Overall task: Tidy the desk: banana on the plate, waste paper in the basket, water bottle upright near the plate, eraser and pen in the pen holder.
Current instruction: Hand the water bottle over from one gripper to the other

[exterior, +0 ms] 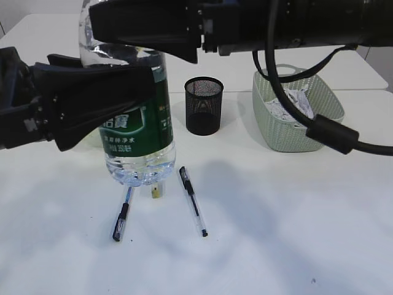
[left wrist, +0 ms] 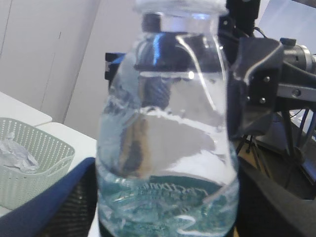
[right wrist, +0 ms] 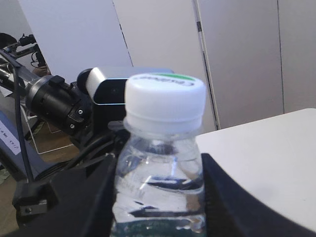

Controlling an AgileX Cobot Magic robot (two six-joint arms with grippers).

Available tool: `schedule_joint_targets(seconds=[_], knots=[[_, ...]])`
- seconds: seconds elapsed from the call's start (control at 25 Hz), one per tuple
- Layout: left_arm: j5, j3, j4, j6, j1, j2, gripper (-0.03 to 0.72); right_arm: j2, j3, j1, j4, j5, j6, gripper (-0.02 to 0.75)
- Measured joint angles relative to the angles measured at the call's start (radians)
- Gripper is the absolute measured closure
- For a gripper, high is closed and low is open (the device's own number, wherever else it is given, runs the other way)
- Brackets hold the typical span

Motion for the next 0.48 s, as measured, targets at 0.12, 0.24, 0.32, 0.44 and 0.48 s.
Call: schedule_joint_targets(seconds=[0.12, 0.24, 0.32, 0.44, 0.48], knots=[[-0.008, 0.0, 0.005, 0.0, 0.0, 0.0, 0.174, 0.0, -0.002, 0.0, 0.0, -0.002, -0.002, 0.405], [-0.008, 0.0, 0.005, -0.002, 0.0, 0.0, 0.218, 0.0, -0.002, 0.0, 0.0, -0.002, -0.002, 0.405], [-0.008, 0.0, 0.005, -0.003, 0.0, 0.0, 0.234, 0.0, -0.002, 0.0, 0.0, -0.004, -0.002, 0.405], [-0.008, 0.0, 0.005, -0.005, 0.0, 0.0, 0.253, 0.0, -0.002, 0.0, -0.002, -0.004, -0.002, 0.405], [-0.008, 0.0, 0.005, -0.005, 0.0, 0.0, 0.261, 0.0, -0.002, 0.0, -0.002, -0.004, -0.002, 0.405]])
